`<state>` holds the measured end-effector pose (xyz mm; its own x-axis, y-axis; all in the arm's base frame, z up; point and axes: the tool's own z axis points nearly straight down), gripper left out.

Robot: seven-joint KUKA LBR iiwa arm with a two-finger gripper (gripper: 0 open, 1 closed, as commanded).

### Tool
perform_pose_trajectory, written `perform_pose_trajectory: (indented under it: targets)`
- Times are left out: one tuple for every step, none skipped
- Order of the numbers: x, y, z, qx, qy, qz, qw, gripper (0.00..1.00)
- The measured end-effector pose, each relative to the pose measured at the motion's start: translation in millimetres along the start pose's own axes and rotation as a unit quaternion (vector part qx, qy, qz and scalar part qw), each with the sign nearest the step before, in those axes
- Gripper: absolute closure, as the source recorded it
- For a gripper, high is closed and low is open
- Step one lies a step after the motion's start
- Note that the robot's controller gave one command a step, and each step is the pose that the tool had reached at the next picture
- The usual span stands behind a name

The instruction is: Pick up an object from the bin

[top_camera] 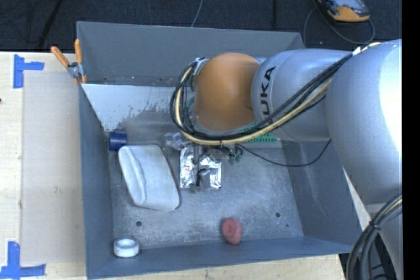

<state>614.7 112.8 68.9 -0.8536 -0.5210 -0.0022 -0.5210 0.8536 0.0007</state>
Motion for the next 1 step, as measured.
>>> perform_pose_trajectory:
  targets:
    - [0.0, 0.0, 0.3, -0.001, 0.0, 0.005, 1.0, 0.0]
